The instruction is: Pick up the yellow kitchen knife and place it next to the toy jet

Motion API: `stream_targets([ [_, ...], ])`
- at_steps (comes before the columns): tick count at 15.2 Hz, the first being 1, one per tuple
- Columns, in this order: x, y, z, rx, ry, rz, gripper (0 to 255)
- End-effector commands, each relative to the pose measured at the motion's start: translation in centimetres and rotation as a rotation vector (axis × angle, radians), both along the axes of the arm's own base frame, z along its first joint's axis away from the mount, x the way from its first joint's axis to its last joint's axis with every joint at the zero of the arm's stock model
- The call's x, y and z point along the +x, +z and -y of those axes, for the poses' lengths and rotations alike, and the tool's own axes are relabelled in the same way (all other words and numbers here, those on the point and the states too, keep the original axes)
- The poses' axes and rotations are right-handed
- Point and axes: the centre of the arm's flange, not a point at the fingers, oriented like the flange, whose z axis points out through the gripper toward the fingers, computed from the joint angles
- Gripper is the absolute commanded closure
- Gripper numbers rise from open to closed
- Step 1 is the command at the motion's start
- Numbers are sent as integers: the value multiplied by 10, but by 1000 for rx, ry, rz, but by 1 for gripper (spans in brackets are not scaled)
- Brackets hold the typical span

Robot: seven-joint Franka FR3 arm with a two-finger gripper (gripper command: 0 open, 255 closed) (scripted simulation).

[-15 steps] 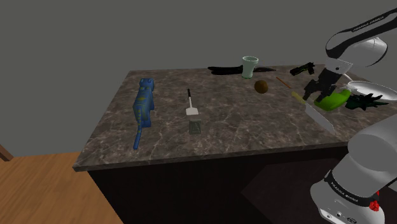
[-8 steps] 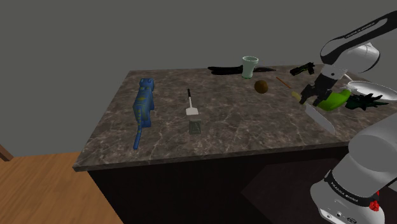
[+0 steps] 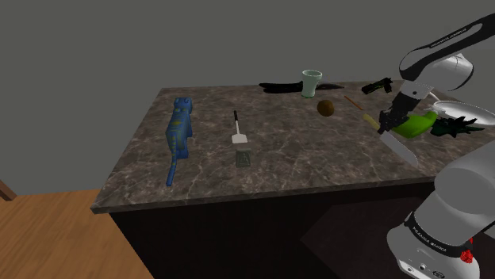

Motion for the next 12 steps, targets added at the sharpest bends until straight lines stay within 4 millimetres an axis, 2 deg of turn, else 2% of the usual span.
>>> stream_targets([
  [1, 0, 0, 0, 0, 0, 0, 255],
  [7, 0, 0, 0, 0, 0, 0, 255],
  [12, 0, 26, 0, 0, 0, 0, 255],
])
